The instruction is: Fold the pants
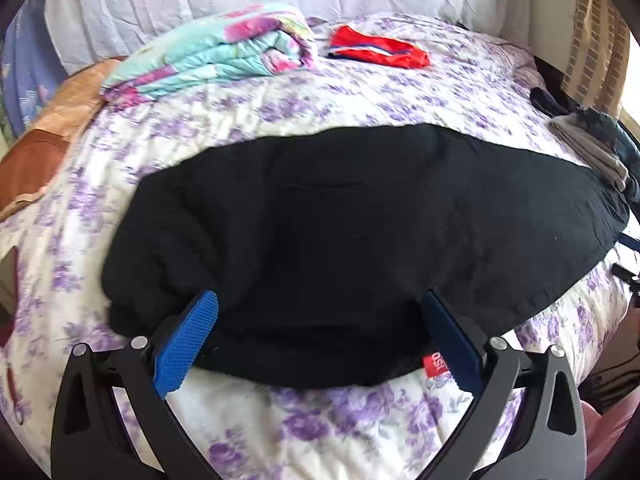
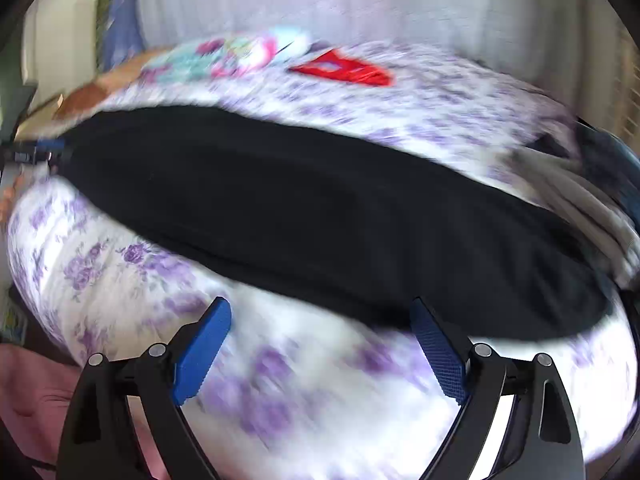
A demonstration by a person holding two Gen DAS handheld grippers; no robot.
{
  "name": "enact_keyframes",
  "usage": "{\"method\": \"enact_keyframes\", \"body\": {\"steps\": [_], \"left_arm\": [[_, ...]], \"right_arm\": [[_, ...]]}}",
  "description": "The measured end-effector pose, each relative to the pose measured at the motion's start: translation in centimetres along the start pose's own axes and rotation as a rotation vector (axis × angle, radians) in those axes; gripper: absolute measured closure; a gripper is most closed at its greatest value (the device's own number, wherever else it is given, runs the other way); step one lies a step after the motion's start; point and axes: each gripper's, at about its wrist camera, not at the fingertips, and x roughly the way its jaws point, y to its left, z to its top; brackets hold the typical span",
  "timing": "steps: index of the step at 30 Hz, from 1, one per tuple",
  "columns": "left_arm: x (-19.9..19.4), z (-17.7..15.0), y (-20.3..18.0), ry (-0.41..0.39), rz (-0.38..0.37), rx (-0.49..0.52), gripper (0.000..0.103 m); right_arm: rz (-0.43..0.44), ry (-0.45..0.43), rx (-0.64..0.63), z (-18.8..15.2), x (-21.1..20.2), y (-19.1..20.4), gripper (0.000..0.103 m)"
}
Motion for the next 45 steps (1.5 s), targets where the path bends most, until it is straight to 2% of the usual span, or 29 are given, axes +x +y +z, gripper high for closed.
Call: {"method": "enact_keyframes", "body": {"steps": [2, 5, 8, 10, 11, 13, 14, 15, 19, 20, 22, 25, 27, 28, 30, 31, 32, 34, 37, 39, 41, 43, 45], "left_arm": [[-0.6, 0.6, -0.8, -0.022, 0.008, 0.019, 0.004], [-1.4, 2.2, -3.9, -0.091, -0.078, 0.075, 0.004], [-1.1, 3.9, -7.4, -0.157, -0.159, 0.121, 0.004], [0.4, 4.8, -10.2, -0.144, -0.213, 0.123, 0.004], [1.3, 4.9, -11.3, -0.123, -0.221, 0.129, 0.004], [3.9, 4.1, -13.5, -0.031, -0.200, 0.180, 0.004], [4.8, 3.4, -14.0, 0.010, -0.181, 0.205, 0.004], [5.8, 2.1, -14.5, 0.050, -0.148, 0.253, 0.004], [2.6, 0.9, -14.5, 0.005, -0.147, 0.356, 0.004], [2.1, 1.0, -14.0, -0.009, -0.140, 0.358, 0.004], [1.3, 1.9, -11.9, -0.032, -0.089, 0.322, 0.004], [1.9, 3.5, -7.7, -0.041, 0.032, 0.221, 0.004], [3.6, 4.5, -3.5, 0.008, 0.097, 0.094, 0.004], [4.7, 4.6, -1.5, 0.055, 0.095, 0.023, 0.004], [5.2, 4.1, 3.0, 0.098, -0.069, -0.169, 0.004], [4.6, 3.8, 3.9, 0.086, -0.087, -0.198, 0.006], [4.0, 3.8, 4.0, 0.081, -0.086, -0.188, 0.007], [2.5, 3.6, 3.6, 0.068, 0.031, -0.125, 0.006], [1.4, 4.2, 3.1, 0.049, 0.049, -0.113, 0.006], [0.9, 5.3, 1.9, 0.007, 0.049, -0.102, 0.006], [0.6, 5.9, 0.5, -0.032, -0.005, -0.085, 0.005], [0.6, 6.5, -2.1, -0.065, -0.100, -0.075, 0.005], [1.4, 7.0, -5.2, -0.077, -0.198, -0.059, 0.005]], "right_arm": [[-0.015, -0.061, 0.067, -0.1, -1.7, -1.3, 0.012], [-0.018, -0.181, 0.159, 0.7, -2.7, -2.5, 0.012], [-0.016, -0.232, 0.208, 2.6, -0.9, -2.3, 0.013], [-0.050, -0.202, 0.199, 3.4, 1.5, -1.6, 0.013], [-0.069, -0.154, 0.178, 3.4, 2.6, -1.3, 0.013], [-0.105, 0.006, 0.093, 2.1, 5.6, -0.3, 0.013], [-0.106, -0.003, 0.078, 1.6, 5.8, -0.2, 0.013], [-0.090, -0.047, 0.091, 0.9, 4.9, -0.5, 0.012], [0.039, -0.077, 0.206, -0.5, 3.8, -2.8, 0.011], [0.037, -0.080, 0.212, -0.5, 4.0, -2.7, 0.010], [-0.006, -0.071, 0.179, -0.1, 4.4, -1.8, 0.006], [-0.056, -0.065, 0.128, 0.2, 4.6, -0.8, 0.005], [-0.034, -0.064, 0.154, 0.4, 4.8, -1.3, 0.005], [-0.026, -0.065, 0.163, 0.3, 4.7, -1.4, 0.005], [-0.029, -0.066, 0.162, 0.2, 4.7, -1.5, 0.005], [-0.036, -0.067, 0.157, 0.2, 4.7, -1.4, 0.005], [-0.042, -0.068, 0.153, 0.2, 4.7, -1.3, 0.005], [-0.040, -0.068, 0.154, 0.2, 4.7, -1.3, 0.004], [-0.030, -0.067, 0.160, 0.1, 4.8, -1.3, 0.004], [-0.031, -0.067, 0.162, 0.2, 4.8, -1.3, 0.004], [-0.033, -0.075, 0.172, 0.3, 4.4, -1.4, 0.004], [-0.031, -0.101, 0.194, 0.5, 3.5, -1.8, 0.004], [-0.042, -0.170, 0.247, 0.6, 1.5, -3.1, 0.004]]}}
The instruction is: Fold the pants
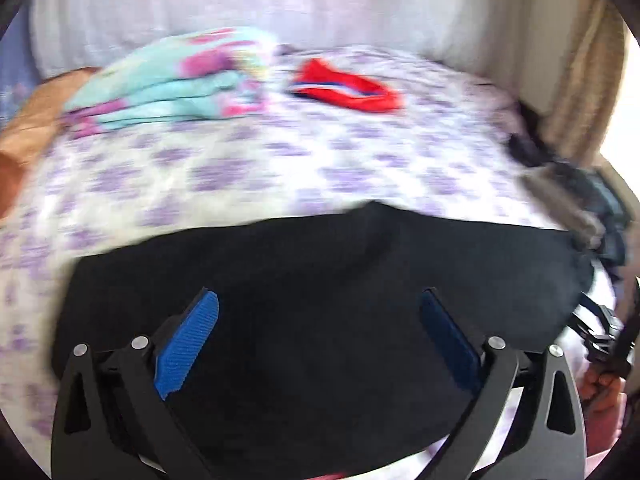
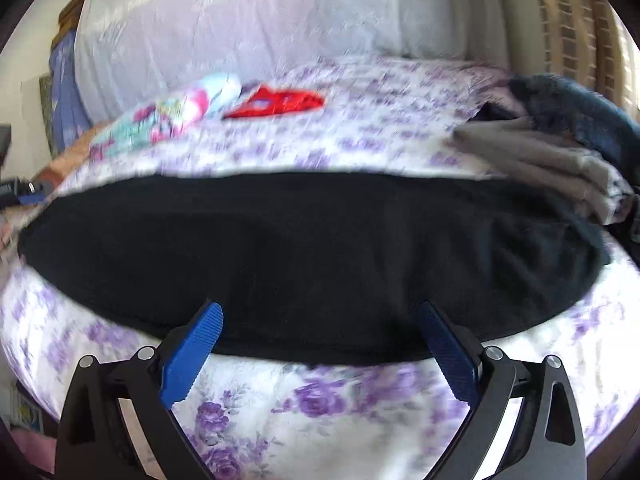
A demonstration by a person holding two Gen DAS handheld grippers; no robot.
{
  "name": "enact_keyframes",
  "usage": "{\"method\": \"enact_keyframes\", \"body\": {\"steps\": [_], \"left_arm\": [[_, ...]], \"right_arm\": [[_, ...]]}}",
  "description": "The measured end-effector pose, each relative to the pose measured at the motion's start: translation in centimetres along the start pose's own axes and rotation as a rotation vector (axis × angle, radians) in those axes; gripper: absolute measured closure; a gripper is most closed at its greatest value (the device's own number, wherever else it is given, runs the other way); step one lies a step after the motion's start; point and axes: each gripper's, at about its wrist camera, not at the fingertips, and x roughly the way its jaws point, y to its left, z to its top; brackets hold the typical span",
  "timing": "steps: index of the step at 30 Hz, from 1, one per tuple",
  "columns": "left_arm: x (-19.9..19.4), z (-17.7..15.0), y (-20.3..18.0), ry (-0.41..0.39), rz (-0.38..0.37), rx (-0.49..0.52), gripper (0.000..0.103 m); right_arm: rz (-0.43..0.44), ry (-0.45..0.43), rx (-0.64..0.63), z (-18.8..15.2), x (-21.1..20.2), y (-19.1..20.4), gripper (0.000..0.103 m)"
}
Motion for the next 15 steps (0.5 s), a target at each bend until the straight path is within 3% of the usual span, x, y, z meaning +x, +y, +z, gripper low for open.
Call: {"method": "enact_keyframes", "body": {"steps": [3, 6, 9, 11, 15], "left_arm": [[3.1, -0.9, -4.0, 0.049, -0.097, 0.030, 0.005], [6.9, -2.2, -5.6, 0.149, -0.086, 0.043, 0.005], [7.1, -2.7, -6.4, 0.121, -0.050, 0.092, 0.005], [7.1, -2.7, -6.0, 0.110, -0.073, 0.065, 0.005], [6.7, -2.9, -5.5, 0.098, -0.090, 0.044, 0.005]], "right_arm": [[-0.059, -0.099, 0.147, 0.9, -2.7, -3.9, 0.004], [-0.110, -0.115, 0.341, 0.5, -3.8, -9.1, 0.004], [-0.100, -0.112, 0.528, -0.5, -3.4, -13.7, 0.004], [-0.092, -0.105, 0.612, -1.0, -2.5, -15.8, 0.004], [-0.065, -0.140, 0.702, -1.1, -0.9, -17.6, 0.003]]}}
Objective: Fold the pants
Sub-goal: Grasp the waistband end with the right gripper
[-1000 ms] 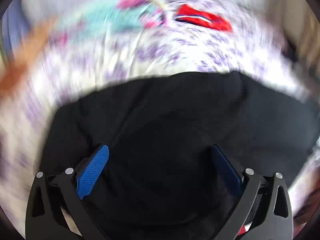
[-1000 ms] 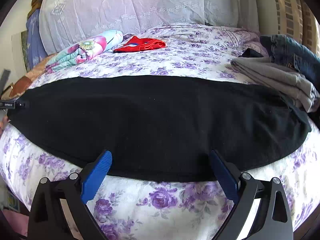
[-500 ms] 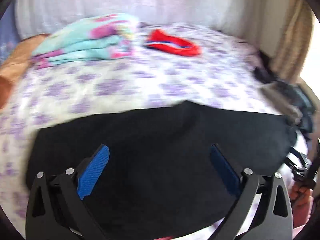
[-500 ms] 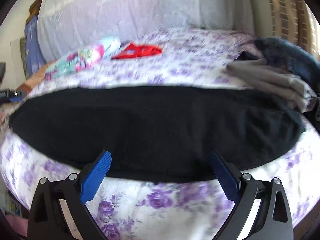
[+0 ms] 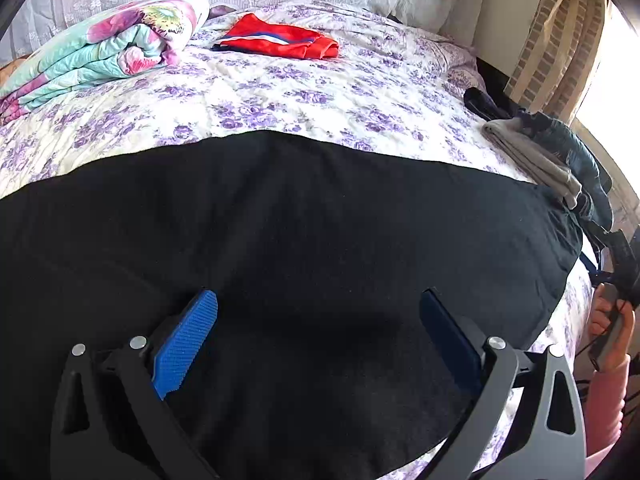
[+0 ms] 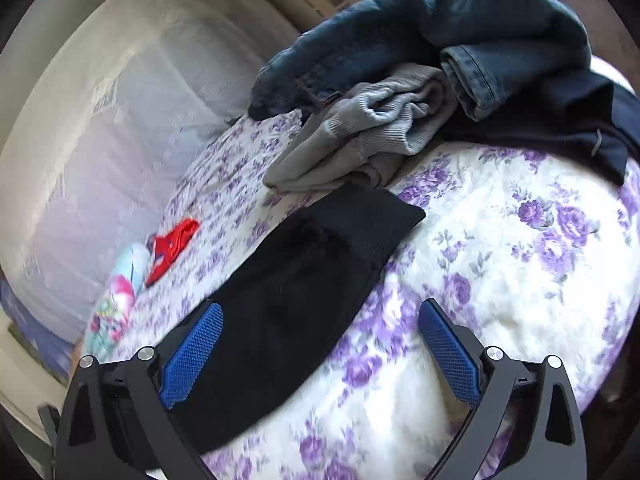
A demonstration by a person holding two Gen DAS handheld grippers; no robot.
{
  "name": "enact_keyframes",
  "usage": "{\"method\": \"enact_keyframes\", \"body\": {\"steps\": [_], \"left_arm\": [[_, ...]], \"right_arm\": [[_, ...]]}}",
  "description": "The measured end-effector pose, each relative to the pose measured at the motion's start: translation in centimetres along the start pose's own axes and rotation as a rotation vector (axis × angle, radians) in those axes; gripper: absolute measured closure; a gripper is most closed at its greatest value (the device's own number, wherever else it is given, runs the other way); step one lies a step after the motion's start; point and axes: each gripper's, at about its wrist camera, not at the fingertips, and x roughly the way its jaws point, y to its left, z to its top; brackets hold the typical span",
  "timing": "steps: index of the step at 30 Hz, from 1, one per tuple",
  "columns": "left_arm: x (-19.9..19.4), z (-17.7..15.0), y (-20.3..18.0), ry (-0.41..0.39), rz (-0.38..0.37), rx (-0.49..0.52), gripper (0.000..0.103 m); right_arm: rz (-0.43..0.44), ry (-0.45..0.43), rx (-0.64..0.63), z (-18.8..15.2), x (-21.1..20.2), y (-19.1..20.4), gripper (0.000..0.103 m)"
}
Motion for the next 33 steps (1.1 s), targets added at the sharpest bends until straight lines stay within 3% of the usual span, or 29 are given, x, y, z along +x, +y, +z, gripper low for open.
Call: {"method": "enact_keyframes", "body": {"steps": [6, 15, 21, 26, 29, 31, 33], "left_arm": [[0.7, 0.0, -1.2, 0.016, 0.073, 0.054, 0.004], [0.7, 0.0, -0.9, 0.013, 0.067, 0.045, 0.004], [0.6, 0.0, -1.0, 0.012, 0.064, 0.043, 0.004], [0.6, 0.0, -1.0, 0.012, 0.064, 0.043, 0.004], [0.6, 0.0, -0.9, 0.009, 0.059, 0.040, 0.004], [0.5, 0.0, -0.9, 0.005, 0.053, 0.035, 0.004], [0.4, 0.1, -0.8, 0.003, 0.046, 0.030, 0.004]], "right_arm": [[-0.010, 0.035, -0.002, 0.9, 2.4, 1.3, 0.003], [0.198, 0.134, 0.119, 2.7, 4.4, 1.0, 0.003], [0.257, 0.163, 0.200, 3.0, 5.3, 0.5, 0.015], [0.152, 0.177, 0.189, 3.1, 6.6, 0.9, 0.033], [0.134, 0.181, 0.212, 2.9, 6.6, -0.1, 0.059], [0.148, 0.187, 0.270, 2.6, 6.6, -1.7, 0.088], [0.197, 0.195, 0.316, 2.5, 6.4, -2.9, 0.090]]}}
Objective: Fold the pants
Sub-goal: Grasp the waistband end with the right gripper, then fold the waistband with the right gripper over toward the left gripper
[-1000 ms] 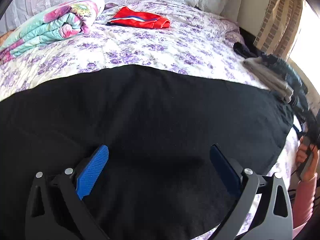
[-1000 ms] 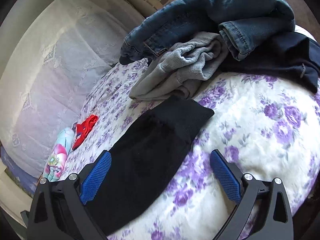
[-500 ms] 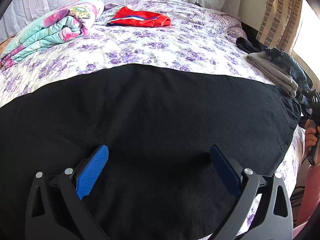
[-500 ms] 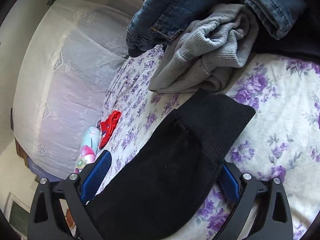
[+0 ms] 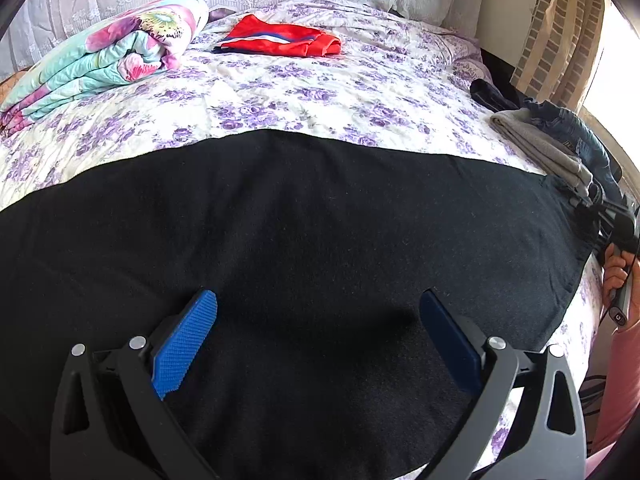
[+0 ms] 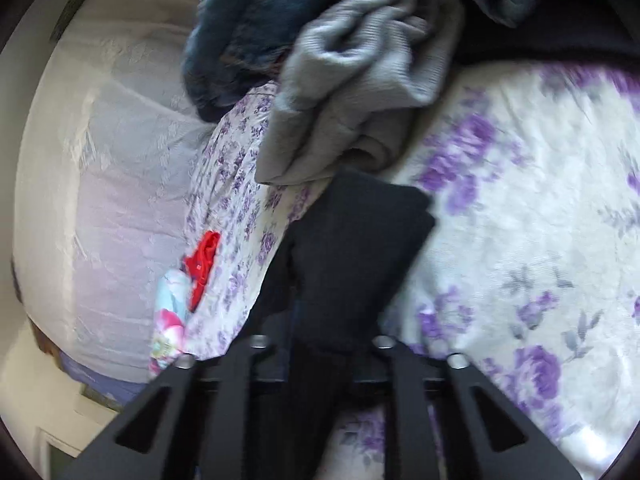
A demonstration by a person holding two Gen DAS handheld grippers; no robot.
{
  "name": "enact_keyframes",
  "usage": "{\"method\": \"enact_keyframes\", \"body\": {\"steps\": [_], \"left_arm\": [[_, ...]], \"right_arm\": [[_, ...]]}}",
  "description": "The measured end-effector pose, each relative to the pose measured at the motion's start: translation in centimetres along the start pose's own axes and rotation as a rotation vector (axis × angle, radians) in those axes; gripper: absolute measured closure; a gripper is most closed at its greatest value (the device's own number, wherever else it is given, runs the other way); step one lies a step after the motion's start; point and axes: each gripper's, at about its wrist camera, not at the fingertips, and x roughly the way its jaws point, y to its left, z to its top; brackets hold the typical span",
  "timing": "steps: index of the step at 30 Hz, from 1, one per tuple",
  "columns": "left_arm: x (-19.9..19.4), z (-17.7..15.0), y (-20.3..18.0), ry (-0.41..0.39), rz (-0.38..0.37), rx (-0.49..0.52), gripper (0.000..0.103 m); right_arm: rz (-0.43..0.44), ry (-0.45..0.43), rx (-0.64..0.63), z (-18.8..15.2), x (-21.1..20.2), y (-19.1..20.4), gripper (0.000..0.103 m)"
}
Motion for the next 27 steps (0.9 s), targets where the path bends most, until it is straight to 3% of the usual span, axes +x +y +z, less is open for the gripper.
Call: {"method": "enact_keyframes", "body": {"steps": [3, 7, 10, 11, 14, 16, 18, 21, 23, 24, 25, 26, 27], "left_arm": [[0.0, 0.0, 0.1, -0.002, -0.006, -0.003, 0.004], [-0.4, -0.1, 0.3, -0.017, -0.027, -0.021, 0.004], [-0.9, -0.1, 1.0, -0.046, -0.076, -0.056, 0.004], [-1.1, -0.2, 1.2, -0.054, -0.091, -0.066, 0.004], [-1.9, -0.4, 2.1, -0.098, -0.147, -0.108, 0.004], [-2.5, -0.5, 2.7, -0.131, -0.182, -0.138, 0.004], [-3.0, -0.7, 3.2, -0.162, -0.216, -0.165, 0.004], [-3.5, -0.9, 3.9, -0.186, -0.252, -0.195, 0.004], [-3.7, -1.0, 4.2, -0.195, -0.271, -0.203, 0.004], [-3.8, -1.0, 4.3, -0.200, -0.279, -0.205, 0.005], [-3.8, -0.9, 4.3, -0.202, -0.283, -0.209, 0.005], [-3.8, -0.9, 4.4, -0.202, -0.284, -0.211, 0.004], [-3.7, -0.9, 4.3, -0.200, -0.282, -0.212, 0.004]], "right_arm": [[-0.040, -0.019, -0.094, -0.6, -0.7, 2.0, 0.091], [-0.087, -0.077, -0.343, -2.7, -1.6, 8.2, 0.091], [-0.228, -0.132, -0.707, -7.2, -0.9, 15.4, 0.091], [-0.283, -0.148, -0.879, -10.1, 0.0, 18.2, 0.091], [-0.328, -0.127, -1.274, -18.6, 3.2, 23.3, 0.091], [-0.335, -0.082, -1.443, -23.5, 5.4, 24.7, 0.091], [-0.327, 0.024, -1.571, -28.0, 8.0, 24.7, 0.091], [-0.404, 0.136, -1.751, -33.2, 11.1, 22.8, 0.089], [-0.456, 0.108, -1.829, -34.6, 11.1, 22.5, 0.088], [-0.450, 0.125, -1.818, -34.4, 10.7, 22.8, 0.081], [-0.428, 0.156, -1.791, -33.8, 10.1, 23.0, 0.065], [-0.355, 0.214, -1.725, -32.6, 8.9, 23.5, 0.055], [-0.298, 0.254, -1.678, -31.7, 8.5, 23.9, 0.037]]}}
